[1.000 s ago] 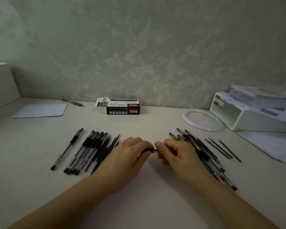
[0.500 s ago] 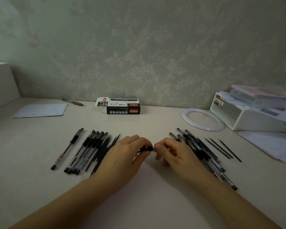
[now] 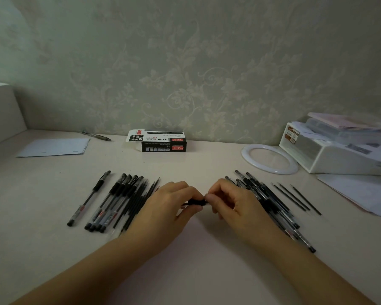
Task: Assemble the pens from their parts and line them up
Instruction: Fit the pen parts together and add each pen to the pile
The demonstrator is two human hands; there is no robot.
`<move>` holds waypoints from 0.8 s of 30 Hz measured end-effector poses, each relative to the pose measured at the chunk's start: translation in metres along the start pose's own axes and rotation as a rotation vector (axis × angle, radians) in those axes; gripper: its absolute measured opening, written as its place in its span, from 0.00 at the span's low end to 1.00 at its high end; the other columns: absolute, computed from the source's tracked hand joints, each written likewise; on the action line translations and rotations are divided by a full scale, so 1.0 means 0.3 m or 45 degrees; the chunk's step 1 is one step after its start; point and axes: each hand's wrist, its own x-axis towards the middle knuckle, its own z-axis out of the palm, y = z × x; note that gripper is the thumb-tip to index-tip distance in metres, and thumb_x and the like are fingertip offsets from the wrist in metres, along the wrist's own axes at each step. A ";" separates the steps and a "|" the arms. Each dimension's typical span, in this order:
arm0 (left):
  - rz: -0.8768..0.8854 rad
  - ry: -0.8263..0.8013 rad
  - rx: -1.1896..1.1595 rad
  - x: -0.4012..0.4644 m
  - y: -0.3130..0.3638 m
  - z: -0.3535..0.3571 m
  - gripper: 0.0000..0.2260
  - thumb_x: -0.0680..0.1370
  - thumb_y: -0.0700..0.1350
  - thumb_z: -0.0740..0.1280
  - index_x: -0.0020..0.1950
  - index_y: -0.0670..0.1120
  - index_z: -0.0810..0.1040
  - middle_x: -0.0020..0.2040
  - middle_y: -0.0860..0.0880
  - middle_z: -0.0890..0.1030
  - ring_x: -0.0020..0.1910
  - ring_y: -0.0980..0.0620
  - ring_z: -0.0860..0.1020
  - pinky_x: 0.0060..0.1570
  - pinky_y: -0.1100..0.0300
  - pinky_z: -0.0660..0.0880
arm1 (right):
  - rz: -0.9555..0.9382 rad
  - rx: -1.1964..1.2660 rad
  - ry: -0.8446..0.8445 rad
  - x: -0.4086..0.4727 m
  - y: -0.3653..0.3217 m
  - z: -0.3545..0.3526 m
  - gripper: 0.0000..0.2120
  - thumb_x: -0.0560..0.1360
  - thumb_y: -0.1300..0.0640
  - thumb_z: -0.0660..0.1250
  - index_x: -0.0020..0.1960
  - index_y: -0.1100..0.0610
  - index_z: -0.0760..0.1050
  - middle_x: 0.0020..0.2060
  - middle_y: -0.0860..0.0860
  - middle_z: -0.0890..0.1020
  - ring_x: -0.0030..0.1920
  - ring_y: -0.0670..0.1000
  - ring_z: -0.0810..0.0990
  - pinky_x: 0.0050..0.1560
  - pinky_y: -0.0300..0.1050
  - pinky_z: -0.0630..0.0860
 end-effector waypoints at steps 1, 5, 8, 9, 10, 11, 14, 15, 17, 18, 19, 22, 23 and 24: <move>-0.013 0.021 -0.017 0.000 0.001 0.002 0.03 0.76 0.45 0.70 0.48 0.51 0.81 0.41 0.57 0.77 0.40 0.57 0.75 0.40 0.62 0.73 | -0.021 -0.029 0.028 0.001 -0.003 0.004 0.08 0.79 0.49 0.65 0.44 0.52 0.76 0.32 0.46 0.79 0.32 0.47 0.77 0.37 0.48 0.77; -0.060 0.071 -0.067 0.000 0.003 0.004 0.03 0.76 0.45 0.70 0.48 0.53 0.80 0.41 0.59 0.78 0.39 0.58 0.76 0.38 0.70 0.69 | -0.139 -0.199 0.037 0.006 -0.008 0.004 0.14 0.77 0.44 0.63 0.46 0.55 0.77 0.33 0.41 0.77 0.35 0.45 0.76 0.36 0.35 0.71; -0.037 0.068 -0.060 0.001 0.007 0.001 0.02 0.77 0.46 0.69 0.48 0.53 0.80 0.40 0.59 0.78 0.38 0.59 0.75 0.37 0.71 0.67 | -0.172 -0.176 -0.003 0.005 -0.002 -0.003 0.11 0.80 0.51 0.64 0.43 0.56 0.76 0.30 0.40 0.72 0.33 0.44 0.71 0.34 0.34 0.66; -0.025 0.077 -0.054 0.003 0.010 -0.001 0.02 0.77 0.46 0.69 0.48 0.52 0.81 0.40 0.59 0.78 0.38 0.60 0.74 0.37 0.72 0.66 | -0.161 -0.124 -0.003 0.004 -0.001 -0.005 0.11 0.80 0.51 0.63 0.42 0.56 0.77 0.29 0.41 0.72 0.32 0.44 0.70 0.33 0.34 0.65; -0.014 0.087 -0.044 0.005 0.012 -0.003 0.02 0.76 0.45 0.69 0.48 0.52 0.81 0.40 0.59 0.78 0.39 0.60 0.74 0.38 0.72 0.66 | -0.137 -0.061 -0.001 0.002 0.000 -0.006 0.13 0.80 0.50 0.63 0.41 0.55 0.77 0.28 0.42 0.72 0.31 0.43 0.69 0.33 0.34 0.64; -0.006 0.095 -0.033 0.006 0.013 -0.005 0.03 0.76 0.45 0.70 0.47 0.52 0.82 0.40 0.59 0.78 0.39 0.61 0.74 0.38 0.72 0.66 | -0.101 -0.005 0.002 0.001 0.001 -0.005 0.14 0.79 0.49 0.62 0.39 0.54 0.76 0.28 0.43 0.71 0.30 0.43 0.68 0.32 0.35 0.64; 0.014 0.100 0.032 0.007 0.011 -0.012 0.03 0.76 0.45 0.70 0.47 0.52 0.82 0.41 0.59 0.78 0.39 0.60 0.74 0.37 0.69 0.67 | 0.046 0.082 0.012 0.002 -0.003 0.004 0.16 0.79 0.46 0.62 0.36 0.52 0.77 0.26 0.46 0.71 0.28 0.42 0.68 0.31 0.35 0.64; 0.020 0.099 0.056 0.008 0.010 -0.014 0.03 0.76 0.45 0.70 0.48 0.52 0.82 0.41 0.59 0.78 0.39 0.59 0.74 0.37 0.67 0.69 | 0.092 0.111 0.006 0.004 -0.002 0.010 0.16 0.79 0.46 0.63 0.36 0.52 0.77 0.26 0.46 0.73 0.28 0.42 0.69 0.31 0.35 0.66; 0.022 0.108 0.060 0.011 0.007 -0.014 0.03 0.75 0.45 0.71 0.48 0.51 0.83 0.42 0.58 0.78 0.39 0.59 0.74 0.37 0.65 0.70 | 0.144 0.157 0.012 0.007 -0.008 0.024 0.16 0.78 0.44 0.62 0.37 0.50 0.79 0.28 0.47 0.77 0.30 0.43 0.73 0.33 0.37 0.70; 0.013 0.121 0.052 0.012 0.005 -0.013 0.04 0.76 0.45 0.70 0.49 0.51 0.83 0.42 0.57 0.79 0.39 0.58 0.75 0.37 0.65 0.71 | 0.132 0.121 0.052 0.008 -0.008 0.030 0.16 0.78 0.42 0.61 0.38 0.48 0.79 0.30 0.47 0.79 0.31 0.43 0.74 0.34 0.37 0.71; -0.005 0.138 0.053 0.011 0.001 -0.011 0.04 0.76 0.45 0.70 0.49 0.50 0.83 0.42 0.57 0.79 0.39 0.58 0.75 0.38 0.64 0.72 | 0.099 0.039 0.116 0.009 -0.003 0.032 0.15 0.77 0.42 0.60 0.39 0.47 0.80 0.32 0.46 0.80 0.32 0.42 0.75 0.36 0.36 0.71; -0.112 0.163 0.097 0.006 -0.018 -0.006 0.06 0.77 0.46 0.68 0.52 0.49 0.83 0.43 0.55 0.79 0.41 0.55 0.76 0.40 0.56 0.76 | 0.046 -0.297 0.253 0.017 0.026 0.023 0.10 0.79 0.48 0.64 0.51 0.50 0.82 0.44 0.44 0.79 0.41 0.42 0.75 0.42 0.29 0.69; -0.143 0.167 0.103 0.005 -0.025 -0.007 0.06 0.78 0.46 0.67 0.52 0.49 0.83 0.43 0.55 0.79 0.41 0.55 0.77 0.40 0.55 0.76 | 0.069 -0.400 0.241 0.017 0.036 0.018 0.09 0.78 0.49 0.67 0.55 0.51 0.81 0.47 0.44 0.77 0.43 0.41 0.74 0.44 0.28 0.68; -0.169 0.172 0.103 0.003 -0.032 -0.008 0.06 0.78 0.46 0.67 0.52 0.50 0.83 0.44 0.55 0.79 0.41 0.56 0.77 0.41 0.56 0.76 | 0.099 -0.478 0.204 0.016 0.047 0.015 0.11 0.77 0.49 0.69 0.58 0.51 0.81 0.50 0.44 0.76 0.46 0.42 0.73 0.47 0.28 0.68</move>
